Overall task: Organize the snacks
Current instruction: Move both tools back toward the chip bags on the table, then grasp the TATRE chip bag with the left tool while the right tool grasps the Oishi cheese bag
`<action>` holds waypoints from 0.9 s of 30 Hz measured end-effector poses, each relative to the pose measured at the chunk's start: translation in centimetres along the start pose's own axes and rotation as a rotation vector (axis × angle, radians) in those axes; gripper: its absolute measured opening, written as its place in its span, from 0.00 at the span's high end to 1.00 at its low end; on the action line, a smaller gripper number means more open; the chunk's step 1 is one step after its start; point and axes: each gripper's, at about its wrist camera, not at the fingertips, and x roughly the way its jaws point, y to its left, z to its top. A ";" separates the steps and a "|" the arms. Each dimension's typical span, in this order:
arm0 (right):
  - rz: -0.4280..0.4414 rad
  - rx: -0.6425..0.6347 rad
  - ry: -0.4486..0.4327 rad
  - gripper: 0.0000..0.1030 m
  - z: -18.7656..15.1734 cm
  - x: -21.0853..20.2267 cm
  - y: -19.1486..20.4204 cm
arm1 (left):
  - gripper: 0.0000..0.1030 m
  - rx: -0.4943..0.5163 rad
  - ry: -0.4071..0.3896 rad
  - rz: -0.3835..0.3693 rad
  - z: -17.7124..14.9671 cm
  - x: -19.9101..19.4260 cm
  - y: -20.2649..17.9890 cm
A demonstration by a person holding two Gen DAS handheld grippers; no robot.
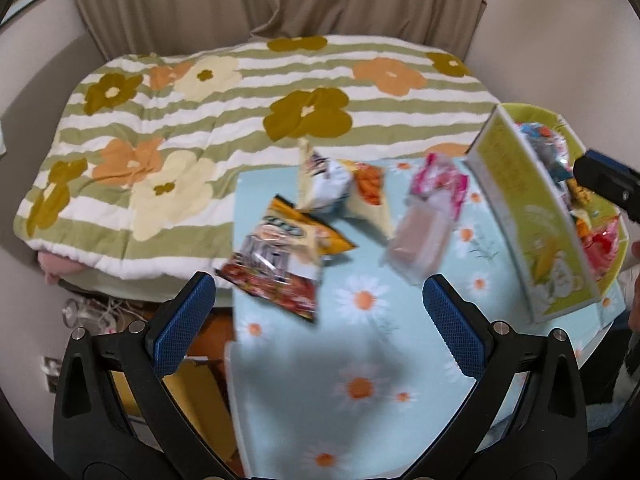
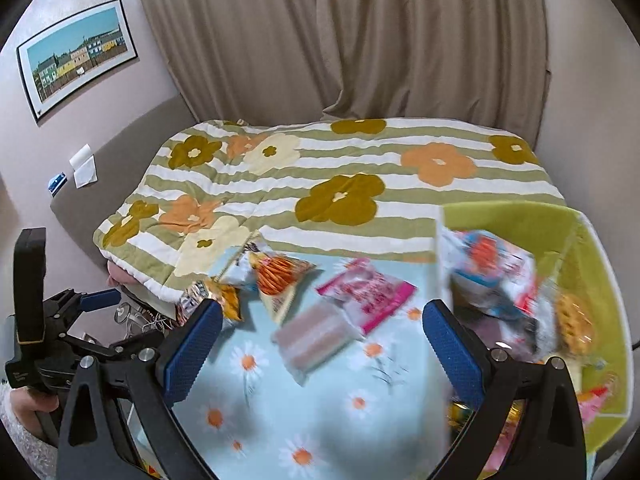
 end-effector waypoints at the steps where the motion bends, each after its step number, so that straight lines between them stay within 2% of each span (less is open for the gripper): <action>1: 0.010 -0.008 0.006 0.03 0.2 0.7 0.5 | 0.00 0.011 0.017 -0.012 0.2 0.9 1.0; 5: 0.032 -0.073 0.067 0.03 0.8 5.2 2.2 | 0.00 0.075 0.075 -0.052 0.7 4.2 3.1; 13: 0.047 -0.194 0.168 0.03 1.5 11.6 3.8 | 0.00 0.232 0.182 -0.083 1.4 10.1 3.2; 24: 0.024 -0.423 0.340 0.03 1.5 19.1 4.8 | 0.00 0.248 0.272 -0.132 2.4 15.9 3.0; 26: 0.029 -0.458 0.368 0.03 1.5 20.3 5.1 | 0.05 0.246 0.280 -0.133 2.3 16.3 3.0; 27: 0.032 -0.474 0.378 0.03 1.4 20.7 5.2 | 0.13 0.241 0.288 -0.146 2.3 16.6 3.1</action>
